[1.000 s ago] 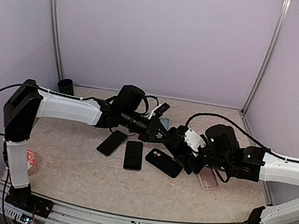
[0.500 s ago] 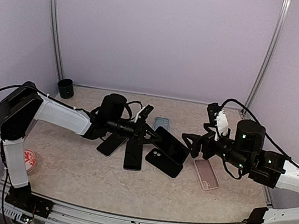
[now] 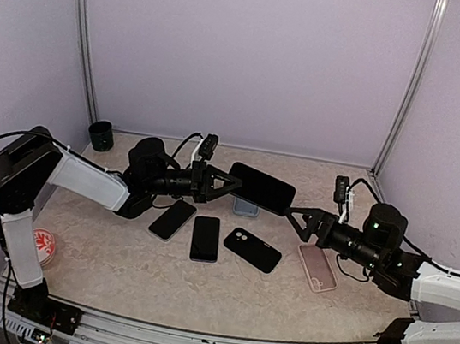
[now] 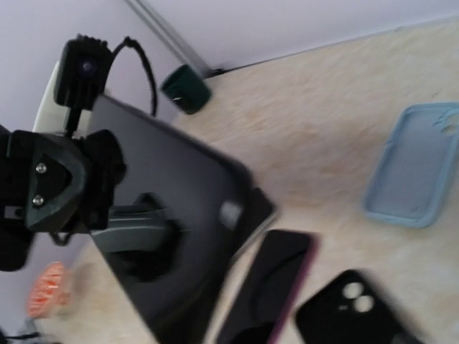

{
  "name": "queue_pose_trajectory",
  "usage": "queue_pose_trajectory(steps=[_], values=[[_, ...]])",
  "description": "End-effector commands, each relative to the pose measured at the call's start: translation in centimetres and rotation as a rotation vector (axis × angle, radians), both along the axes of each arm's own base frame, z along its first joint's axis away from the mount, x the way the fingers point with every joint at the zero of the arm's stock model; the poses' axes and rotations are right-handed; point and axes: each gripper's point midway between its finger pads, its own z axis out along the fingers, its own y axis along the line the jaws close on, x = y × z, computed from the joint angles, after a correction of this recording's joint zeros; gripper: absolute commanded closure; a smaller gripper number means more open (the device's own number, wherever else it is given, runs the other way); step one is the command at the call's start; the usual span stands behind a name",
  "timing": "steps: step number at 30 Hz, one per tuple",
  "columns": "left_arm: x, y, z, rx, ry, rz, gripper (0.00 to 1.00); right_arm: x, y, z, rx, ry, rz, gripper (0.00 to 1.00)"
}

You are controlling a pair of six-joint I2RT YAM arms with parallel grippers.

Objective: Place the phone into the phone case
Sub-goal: Pass from the left arm to the right

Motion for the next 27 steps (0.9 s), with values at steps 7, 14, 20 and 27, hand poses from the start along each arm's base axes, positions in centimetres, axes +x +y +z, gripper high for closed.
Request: queue_pose_trajectory(steps=[7, 14, 20, 27], values=[[-1.8, 0.0, 3.5, -0.157, -0.088, -0.059, 1.0, -0.8, 2.6, 3.5, 0.271, 0.037, 0.208, 0.05], [-2.8, -1.1, 2.3, -0.14, -0.059, -0.099, 1.0, -0.3, 2.9, 3.9, 0.328, 0.059, 0.259, 0.12], [-3.0, -1.9, 1.9, -0.138, -0.053, -0.119, 1.0, -0.4, 3.7, 3.9, 0.35, 0.097, 0.317, 0.17], [-3.3, -2.4, 1.8, -0.152, -0.057, -0.13, 1.0, -0.8, 4.4, 4.0, 0.407, 0.124, 0.377, 0.26]])
